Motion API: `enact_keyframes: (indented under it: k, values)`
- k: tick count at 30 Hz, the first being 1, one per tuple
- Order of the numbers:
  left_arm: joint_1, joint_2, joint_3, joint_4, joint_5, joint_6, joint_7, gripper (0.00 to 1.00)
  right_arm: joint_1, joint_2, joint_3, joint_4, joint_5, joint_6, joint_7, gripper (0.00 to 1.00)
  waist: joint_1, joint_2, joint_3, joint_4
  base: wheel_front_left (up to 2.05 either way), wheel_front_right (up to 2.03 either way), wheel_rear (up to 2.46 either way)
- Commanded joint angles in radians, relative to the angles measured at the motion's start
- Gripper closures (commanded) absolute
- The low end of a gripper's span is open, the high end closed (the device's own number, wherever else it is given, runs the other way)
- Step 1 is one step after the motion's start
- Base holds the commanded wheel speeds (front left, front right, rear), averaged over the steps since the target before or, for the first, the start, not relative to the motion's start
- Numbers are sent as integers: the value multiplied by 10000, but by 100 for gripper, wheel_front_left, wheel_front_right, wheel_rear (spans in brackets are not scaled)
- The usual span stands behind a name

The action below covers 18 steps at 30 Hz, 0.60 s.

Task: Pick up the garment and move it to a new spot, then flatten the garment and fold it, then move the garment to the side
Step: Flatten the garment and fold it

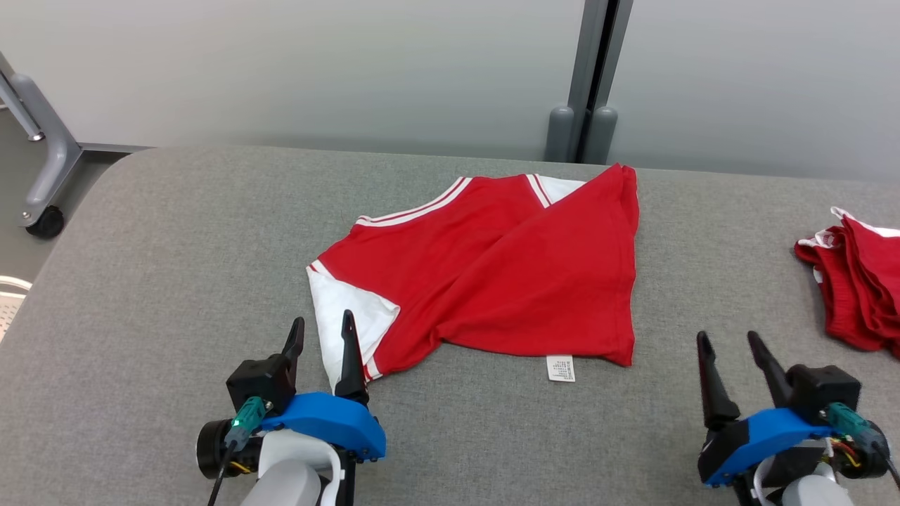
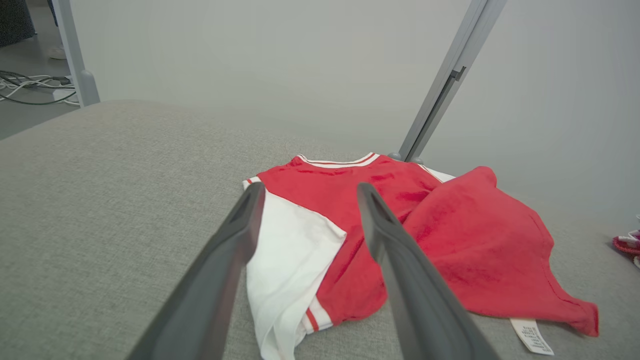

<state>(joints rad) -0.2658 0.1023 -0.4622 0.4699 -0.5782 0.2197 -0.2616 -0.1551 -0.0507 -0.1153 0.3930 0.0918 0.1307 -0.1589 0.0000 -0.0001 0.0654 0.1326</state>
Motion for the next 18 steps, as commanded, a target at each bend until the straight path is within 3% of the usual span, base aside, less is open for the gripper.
enact_keyframes:
  k: [1,10,18]
  values:
    - [122,80,68,-100,81,13,-44,0,129,2,108,71,11,1,79,0,0,1,8,27,0,0,0]
    - [369,30,213,-727,435,86,-46,0,-1223,-21,855,1936,-432,1,732,0,0,1,375,624,0,0,0]
    - [460,-22,358,-1211,722,96,-45,0,-2284,-15,-10,3868,-1794,1,1256,0,0,1,559,1252,0,0,0]
